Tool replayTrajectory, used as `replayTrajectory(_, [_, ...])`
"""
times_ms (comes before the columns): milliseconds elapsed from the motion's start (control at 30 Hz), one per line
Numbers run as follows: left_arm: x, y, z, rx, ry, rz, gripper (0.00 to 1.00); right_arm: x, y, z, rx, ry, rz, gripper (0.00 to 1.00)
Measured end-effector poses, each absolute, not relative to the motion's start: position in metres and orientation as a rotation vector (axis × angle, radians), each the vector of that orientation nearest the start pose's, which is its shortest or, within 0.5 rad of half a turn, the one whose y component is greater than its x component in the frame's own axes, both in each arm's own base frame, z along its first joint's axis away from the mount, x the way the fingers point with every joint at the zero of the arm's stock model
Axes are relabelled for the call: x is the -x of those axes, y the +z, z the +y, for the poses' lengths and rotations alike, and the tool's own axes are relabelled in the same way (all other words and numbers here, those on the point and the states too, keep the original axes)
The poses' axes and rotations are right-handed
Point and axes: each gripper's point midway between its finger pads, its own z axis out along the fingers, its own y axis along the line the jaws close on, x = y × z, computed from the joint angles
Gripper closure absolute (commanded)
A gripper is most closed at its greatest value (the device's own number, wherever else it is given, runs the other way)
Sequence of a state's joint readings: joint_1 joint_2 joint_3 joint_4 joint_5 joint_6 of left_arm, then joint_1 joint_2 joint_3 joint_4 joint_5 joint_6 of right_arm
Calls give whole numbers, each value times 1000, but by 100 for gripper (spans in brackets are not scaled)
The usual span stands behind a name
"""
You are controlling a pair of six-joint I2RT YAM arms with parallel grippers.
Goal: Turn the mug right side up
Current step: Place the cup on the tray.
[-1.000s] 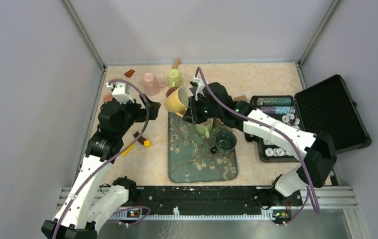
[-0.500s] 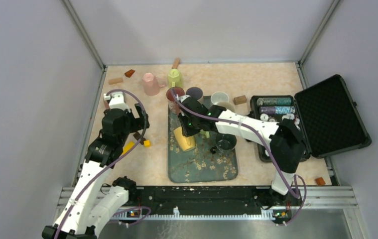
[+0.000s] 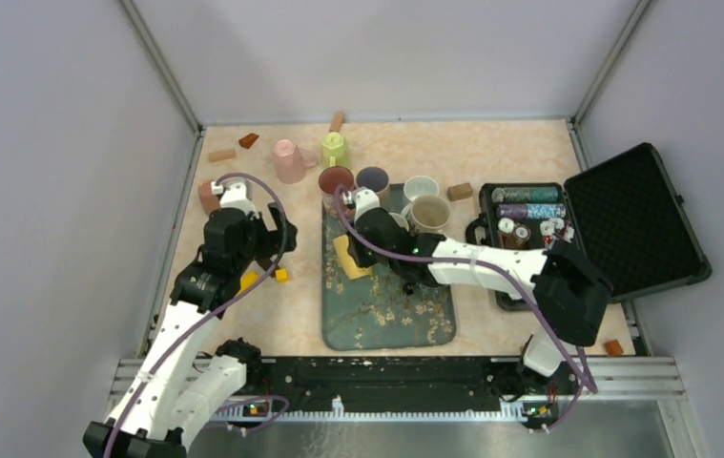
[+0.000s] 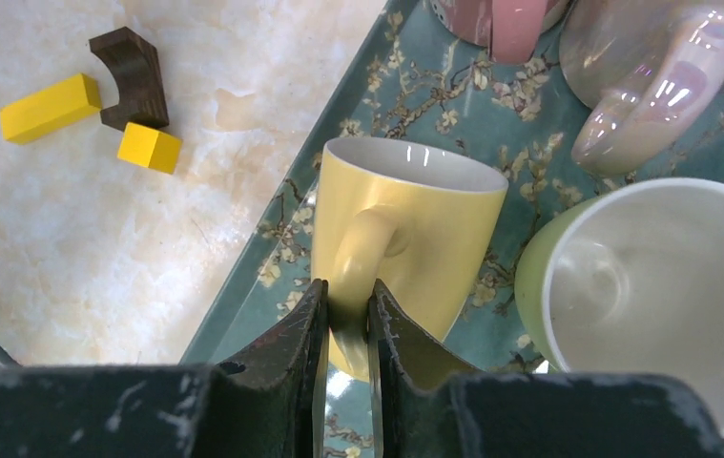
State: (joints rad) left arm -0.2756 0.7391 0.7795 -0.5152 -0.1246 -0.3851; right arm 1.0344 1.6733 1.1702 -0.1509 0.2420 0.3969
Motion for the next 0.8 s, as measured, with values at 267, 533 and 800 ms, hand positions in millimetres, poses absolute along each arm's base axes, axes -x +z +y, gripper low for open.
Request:
replayTrajectory(267, [-266, 193, -118, 169, -607, 2169, 2, -259, 140, 392, 598, 592, 1914, 100])
replayTrajectory(533, [-262, 193, -154, 238, -971, 2191, 2, -262, 166, 408, 555, 657, 1687, 100])
replayTrajectory(800, [-257, 178, -179, 301, -1206, 2283, 8, -258, 136, 406, 545, 632, 1670, 100])
